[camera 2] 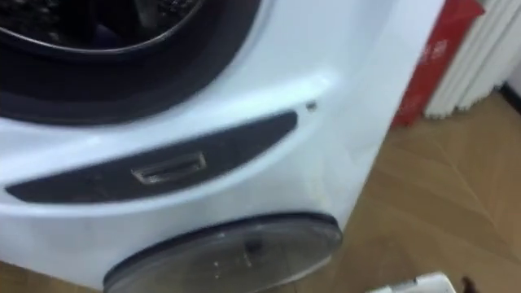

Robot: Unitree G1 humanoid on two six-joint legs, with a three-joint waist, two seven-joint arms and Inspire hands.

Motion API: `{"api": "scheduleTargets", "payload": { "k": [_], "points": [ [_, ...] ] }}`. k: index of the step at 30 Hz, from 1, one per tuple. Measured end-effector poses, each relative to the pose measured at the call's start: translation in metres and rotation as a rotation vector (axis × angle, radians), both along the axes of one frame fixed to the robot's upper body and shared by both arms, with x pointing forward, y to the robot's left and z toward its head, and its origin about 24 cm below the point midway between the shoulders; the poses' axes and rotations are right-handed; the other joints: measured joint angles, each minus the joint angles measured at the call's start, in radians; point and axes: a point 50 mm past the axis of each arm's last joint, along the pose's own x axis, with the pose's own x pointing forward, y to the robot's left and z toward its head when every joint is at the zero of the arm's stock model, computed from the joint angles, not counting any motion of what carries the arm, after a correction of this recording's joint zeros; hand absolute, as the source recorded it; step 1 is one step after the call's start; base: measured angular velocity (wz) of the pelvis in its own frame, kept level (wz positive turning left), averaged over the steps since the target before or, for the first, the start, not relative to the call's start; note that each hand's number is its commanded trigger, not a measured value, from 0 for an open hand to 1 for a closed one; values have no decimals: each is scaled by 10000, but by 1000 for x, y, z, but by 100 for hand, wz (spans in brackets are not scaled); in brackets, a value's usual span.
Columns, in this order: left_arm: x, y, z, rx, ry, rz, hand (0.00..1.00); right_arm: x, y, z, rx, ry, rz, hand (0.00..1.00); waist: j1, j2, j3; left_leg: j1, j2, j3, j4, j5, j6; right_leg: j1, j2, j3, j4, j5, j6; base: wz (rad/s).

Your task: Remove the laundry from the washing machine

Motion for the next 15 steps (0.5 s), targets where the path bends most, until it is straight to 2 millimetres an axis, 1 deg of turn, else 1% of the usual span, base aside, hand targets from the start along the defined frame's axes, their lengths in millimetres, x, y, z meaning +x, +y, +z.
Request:
{"api": "scheduleTargets", "payload": {
  "k": [1, 3, 4, 5, 6, 7, 8, 9, 10, 12, 13, 15],
  "points": [
    [0, -2, 0, -25, -67, -46, 0, -6, 4, -6, 499, 305, -150, 0, 17, -35, -9, 189, 36, -100, -79, 10, -18, 239, -14, -153, -93, -47, -22, 39],
    [-1, -3, -1, -20, -45, -80, 0, -18, 10, -15, 1126, 879, -213, 0, 149, -150, 19, 497, 77, -148, -120, 32, -47, 614, -10, -246, -234, -95, -52, 23],
    [-1, -5, -1, -88, -74, 72, 0, -23, 12, -18, 1442, 1206, -214, 0, 214, -201, 29, 686, 112, -239, -129, 38, -53, 918, -34, -376, -401, -110, -63, 30],
    [-1, -8, -2, -176, -116, 232, 0, -30, 14, -21, 1727, 1504, -287, 0, 258, -258, 19, 810, 142, -248, -133, 38, -53, 1146, -54, -497, -579, -123, -62, 34],
    [-2, -9, -2, -172, -97, 184, 0, -32, 16, -23, 1854, 1595, -307, 0, 294, -292, 12, 902, 156, -263, -133, 38, -53, 1263, -67, -554, -701, -123, -62, 31],
    [-3, -9, -2, -159, -42, 98, 0, -34, 20, -25, 2107, 1756, -343, 0, 367, -353, -11, 987, 178, -334, -131, 38, -54, 1445, -88, -673, -860, -119, -65, 22],
    [-3, -9, -2, -158, -33, 83, 0, -35, 21, -26, 2237, 1830, -359, 0, 402, -385, -8, 1043, 189, -378, -134, 38, -54, 1545, -90, -713, -928, -113, -68, 26],
    [-3, -9, -2, -129, -14, 2, 0, -38, 23, -29, 2414, 2046, -322, 0, 492, -437, -34, 1142, 210, -498, -141, 37, -55, 1759, -97, -809, -1063, -80, -68, 32],
    [-3, -8, -2, -76, 9, -28, 0, -42, 25, -31, 2565, 2235, -348, 0, 523, -461, -37, 1264, 225, -630, -165, 37, -56, 2003, -125, -960, -1219, -70, -69, 39],
    [-7, -6, -2, -3, 59, 100, 0, -43, 26, -32, 2739, 2412, -315, 0, 561, -473, -30, 1522, 233, -777, -280, 37, -56, 2294, -123, -1055, -1315, -93, -68, 26],
    [-8, -5, -2, 33, 96, 202, 0, -41, 27, -32, 2852, 2450, -284, 0, 599, -478, -8, 1638, 239, -829, -292, 37, -56, 2476, -137, -1115, -1382, -108, -69, 16],
    [-8, -4, -3, 98, 182, 98, 0, -40, 31, -33, 3104, 2459, -307, 0, 660, -511, 0, 1739, 234, -972, -292, 37, -56, 2600, -167, -1222, -1390, -158, -68, 21]
  ]
}}
